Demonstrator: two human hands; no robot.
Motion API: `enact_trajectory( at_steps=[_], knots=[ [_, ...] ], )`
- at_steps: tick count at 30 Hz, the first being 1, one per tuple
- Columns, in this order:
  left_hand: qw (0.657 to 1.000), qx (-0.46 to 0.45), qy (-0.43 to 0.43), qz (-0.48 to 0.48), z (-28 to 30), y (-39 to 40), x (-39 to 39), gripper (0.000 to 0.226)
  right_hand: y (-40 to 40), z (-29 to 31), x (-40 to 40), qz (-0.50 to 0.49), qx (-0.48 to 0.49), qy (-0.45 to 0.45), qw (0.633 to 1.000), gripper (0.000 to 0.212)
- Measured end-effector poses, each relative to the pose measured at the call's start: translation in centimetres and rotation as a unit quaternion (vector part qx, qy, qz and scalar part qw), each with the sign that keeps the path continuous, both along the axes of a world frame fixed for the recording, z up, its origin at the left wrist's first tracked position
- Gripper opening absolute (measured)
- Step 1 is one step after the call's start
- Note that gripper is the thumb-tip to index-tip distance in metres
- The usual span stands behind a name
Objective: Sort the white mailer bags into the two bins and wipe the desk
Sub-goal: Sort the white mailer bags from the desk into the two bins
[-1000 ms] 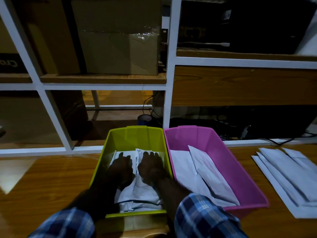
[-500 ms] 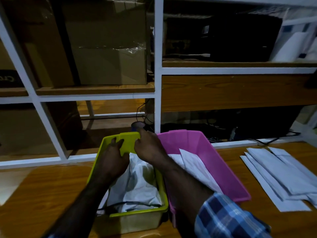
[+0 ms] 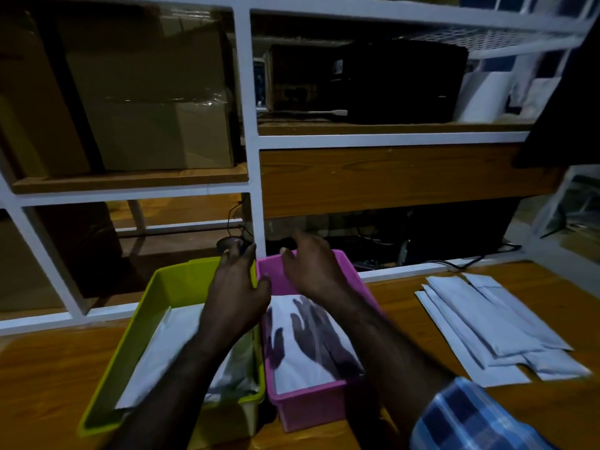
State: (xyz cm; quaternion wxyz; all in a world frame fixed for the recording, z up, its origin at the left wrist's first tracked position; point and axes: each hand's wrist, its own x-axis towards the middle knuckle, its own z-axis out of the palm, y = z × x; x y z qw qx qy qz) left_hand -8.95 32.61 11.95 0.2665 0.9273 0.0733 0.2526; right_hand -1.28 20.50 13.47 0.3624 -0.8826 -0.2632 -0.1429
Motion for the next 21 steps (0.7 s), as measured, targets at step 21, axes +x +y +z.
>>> enact_trajectory(
  at_steps=[21],
  knots=[
    [0.996, -0.012, 0.067, -0.051, -3.7, -27.5, 13.5, 0.071, -27.8, -2.9, 13.6, -0.065, -0.009, 0.054, 0.996, 0.031]
  ],
)
